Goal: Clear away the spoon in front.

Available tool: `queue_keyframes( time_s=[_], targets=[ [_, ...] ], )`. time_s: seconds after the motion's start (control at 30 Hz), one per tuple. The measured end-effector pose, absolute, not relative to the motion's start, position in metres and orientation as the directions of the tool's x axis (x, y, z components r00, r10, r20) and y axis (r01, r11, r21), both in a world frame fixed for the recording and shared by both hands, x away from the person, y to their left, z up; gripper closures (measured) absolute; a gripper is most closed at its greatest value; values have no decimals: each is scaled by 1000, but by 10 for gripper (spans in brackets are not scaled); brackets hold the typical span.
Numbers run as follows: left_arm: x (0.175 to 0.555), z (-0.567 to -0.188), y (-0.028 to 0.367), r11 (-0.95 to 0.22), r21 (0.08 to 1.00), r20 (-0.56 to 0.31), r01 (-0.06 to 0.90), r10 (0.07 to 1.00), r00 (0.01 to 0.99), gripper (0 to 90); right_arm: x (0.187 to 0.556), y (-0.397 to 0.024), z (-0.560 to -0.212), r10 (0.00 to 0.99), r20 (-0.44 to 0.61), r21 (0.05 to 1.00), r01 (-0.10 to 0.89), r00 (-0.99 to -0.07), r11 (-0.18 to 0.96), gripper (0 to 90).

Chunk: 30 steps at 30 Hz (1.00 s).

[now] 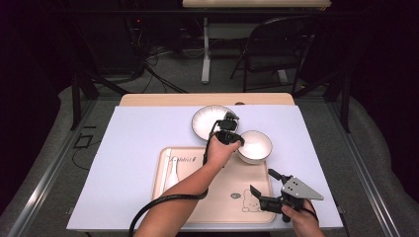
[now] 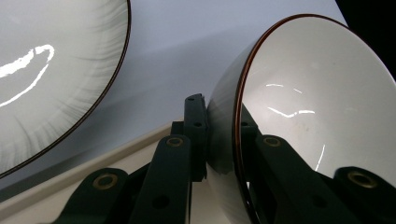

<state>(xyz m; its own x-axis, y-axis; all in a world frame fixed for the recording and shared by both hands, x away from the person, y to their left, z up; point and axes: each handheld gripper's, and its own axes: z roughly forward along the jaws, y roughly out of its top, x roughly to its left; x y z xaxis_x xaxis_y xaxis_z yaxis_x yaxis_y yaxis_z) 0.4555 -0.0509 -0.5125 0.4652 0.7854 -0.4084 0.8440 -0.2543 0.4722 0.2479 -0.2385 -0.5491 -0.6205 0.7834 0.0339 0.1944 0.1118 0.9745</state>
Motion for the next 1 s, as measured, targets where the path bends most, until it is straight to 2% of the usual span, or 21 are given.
queue_keyframes(
  time_s=[0.83,1.0],
  targets=[
    [453,-527,-53,-258,468,-416,845,780,468,805,248,-238,-549,781,33,974,195,-624,114,136],
    [454,-522,-49,-244,480,-434,843,769,469,735,248,-238,-549,782,34,974,196,-623,114,136]
  ],
)
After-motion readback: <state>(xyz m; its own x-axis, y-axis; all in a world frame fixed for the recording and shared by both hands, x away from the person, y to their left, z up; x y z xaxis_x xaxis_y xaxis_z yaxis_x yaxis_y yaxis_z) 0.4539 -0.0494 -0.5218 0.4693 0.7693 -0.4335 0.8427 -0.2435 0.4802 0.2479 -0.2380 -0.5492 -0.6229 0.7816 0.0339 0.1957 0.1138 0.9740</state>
